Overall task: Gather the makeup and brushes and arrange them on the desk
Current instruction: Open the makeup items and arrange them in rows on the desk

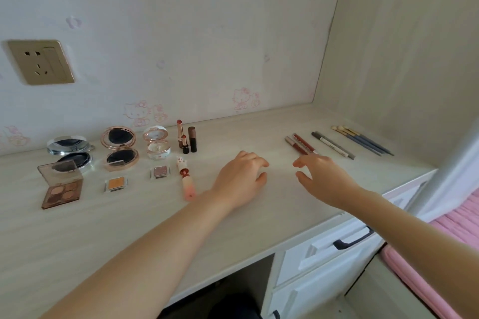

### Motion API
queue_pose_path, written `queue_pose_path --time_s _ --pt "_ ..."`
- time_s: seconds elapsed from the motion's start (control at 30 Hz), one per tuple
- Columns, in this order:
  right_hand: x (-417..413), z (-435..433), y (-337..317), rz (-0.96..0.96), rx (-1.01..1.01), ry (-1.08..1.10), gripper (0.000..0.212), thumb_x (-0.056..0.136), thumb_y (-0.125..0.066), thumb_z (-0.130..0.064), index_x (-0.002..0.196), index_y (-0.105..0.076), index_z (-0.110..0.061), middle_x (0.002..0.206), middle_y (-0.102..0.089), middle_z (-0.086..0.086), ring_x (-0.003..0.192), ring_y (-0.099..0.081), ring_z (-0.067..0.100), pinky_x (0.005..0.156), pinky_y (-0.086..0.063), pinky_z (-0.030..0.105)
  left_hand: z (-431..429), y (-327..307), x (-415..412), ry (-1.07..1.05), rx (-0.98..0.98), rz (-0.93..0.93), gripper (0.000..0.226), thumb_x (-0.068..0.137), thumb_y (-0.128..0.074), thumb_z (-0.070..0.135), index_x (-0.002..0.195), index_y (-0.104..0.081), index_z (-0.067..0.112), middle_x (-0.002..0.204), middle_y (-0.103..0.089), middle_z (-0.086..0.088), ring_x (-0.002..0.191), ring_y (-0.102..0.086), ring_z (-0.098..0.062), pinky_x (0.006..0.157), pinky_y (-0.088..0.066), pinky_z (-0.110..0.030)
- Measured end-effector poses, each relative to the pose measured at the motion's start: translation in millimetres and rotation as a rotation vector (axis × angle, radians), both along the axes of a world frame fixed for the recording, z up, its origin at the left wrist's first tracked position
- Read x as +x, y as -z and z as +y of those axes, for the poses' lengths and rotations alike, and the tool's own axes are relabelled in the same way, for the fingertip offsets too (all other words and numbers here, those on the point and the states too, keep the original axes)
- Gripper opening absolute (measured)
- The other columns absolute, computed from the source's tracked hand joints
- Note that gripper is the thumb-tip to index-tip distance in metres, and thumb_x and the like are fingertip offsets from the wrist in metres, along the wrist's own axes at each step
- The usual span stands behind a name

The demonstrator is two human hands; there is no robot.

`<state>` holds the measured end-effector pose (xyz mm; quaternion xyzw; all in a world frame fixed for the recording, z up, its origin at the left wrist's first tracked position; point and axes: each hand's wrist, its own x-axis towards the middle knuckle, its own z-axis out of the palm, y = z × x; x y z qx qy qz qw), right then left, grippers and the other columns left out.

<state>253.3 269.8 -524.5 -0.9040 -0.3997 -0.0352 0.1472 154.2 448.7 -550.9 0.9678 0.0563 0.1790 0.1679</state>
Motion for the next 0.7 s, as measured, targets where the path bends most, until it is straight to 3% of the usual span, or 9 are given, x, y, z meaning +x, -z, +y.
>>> queue_pose_path --time_s 0.3,0.5,0.7 --pt "42.5 -20.4 6.8 -0.052 -0.018 0.092 0.032 0.097 -0.046 -0.024 0.127 -0.055 -0.015 0.119 -0.059 0.005 0.103 -0.059 0.024 0.086 -0.052 0.034 -11.2 0.9 88.9 -0.068 -0.057 0.03 0.043 0.093 -0.047 0.02 0.135 -0.05 0.013 0.136 -0.052 -0.004 0.13 -0.035 -0.022 0.104 -0.036 -0.036" --pt "61.4 -19.1 18.3 -0.094 0.002 0.108 0.033 0.096 -0.046 -0.024 0.127 -0.053 -0.016 0.117 -0.058 0.003 0.105 -0.055 0.023 0.085 -0.052 0.038 -9.2 1.9 132.7 -0.144 -0.223 0.079 0.048 0.095 -0.045 0.026 0.14 -0.043 0.01 0.14 -0.049 -0.013 0.136 -0.032 -0.025 0.108 -0.034 -0.036" --pt "68.3 -18.5 24.2 -0.166 0.006 0.083 0.028 0.096 -0.048 -0.025 0.122 -0.058 -0.019 0.117 -0.056 0.001 0.107 -0.05 0.022 0.085 -0.05 0.034 -11.8 4.0 153.4 -0.095 -0.265 0.186 0.055 0.096 -0.045 0.032 0.145 -0.033 0.01 0.145 -0.04 -0.018 0.14 -0.026 -0.028 0.111 -0.027 -0.036"
